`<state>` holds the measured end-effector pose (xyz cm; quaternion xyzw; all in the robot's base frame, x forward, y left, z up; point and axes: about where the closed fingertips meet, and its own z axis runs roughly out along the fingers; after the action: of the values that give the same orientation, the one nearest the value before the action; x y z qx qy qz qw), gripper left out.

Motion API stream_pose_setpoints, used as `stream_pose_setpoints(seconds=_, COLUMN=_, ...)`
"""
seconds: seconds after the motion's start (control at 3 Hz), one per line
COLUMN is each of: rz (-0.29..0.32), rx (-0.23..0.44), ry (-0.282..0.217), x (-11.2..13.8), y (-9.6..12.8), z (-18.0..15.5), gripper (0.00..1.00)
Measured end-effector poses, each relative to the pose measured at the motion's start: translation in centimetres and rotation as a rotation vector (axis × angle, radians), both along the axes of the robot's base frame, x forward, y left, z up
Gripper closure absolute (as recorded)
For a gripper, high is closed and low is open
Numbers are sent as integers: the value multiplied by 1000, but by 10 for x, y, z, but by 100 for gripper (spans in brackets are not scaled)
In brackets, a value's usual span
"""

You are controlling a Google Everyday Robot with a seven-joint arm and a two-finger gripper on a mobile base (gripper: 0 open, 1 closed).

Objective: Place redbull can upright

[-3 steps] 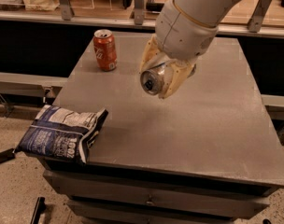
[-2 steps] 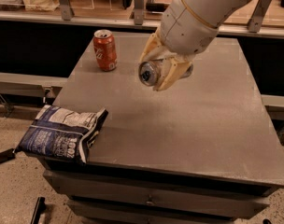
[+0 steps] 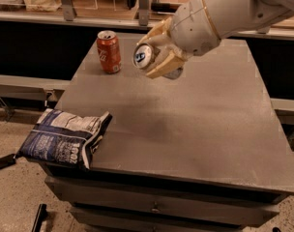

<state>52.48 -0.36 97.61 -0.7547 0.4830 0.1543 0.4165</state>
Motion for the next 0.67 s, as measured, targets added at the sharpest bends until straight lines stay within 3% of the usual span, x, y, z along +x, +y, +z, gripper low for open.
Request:
stream_pose_setpoints(seconds=0.33, rz=-70, rx=140, ry=47, x=11, y=0, z=-6, gripper=100)
stream_pose_setpoints(seconds=0.67, rz=-103, rx=230, ry=131, x=18, y=-3, z=-25, gripper=100)
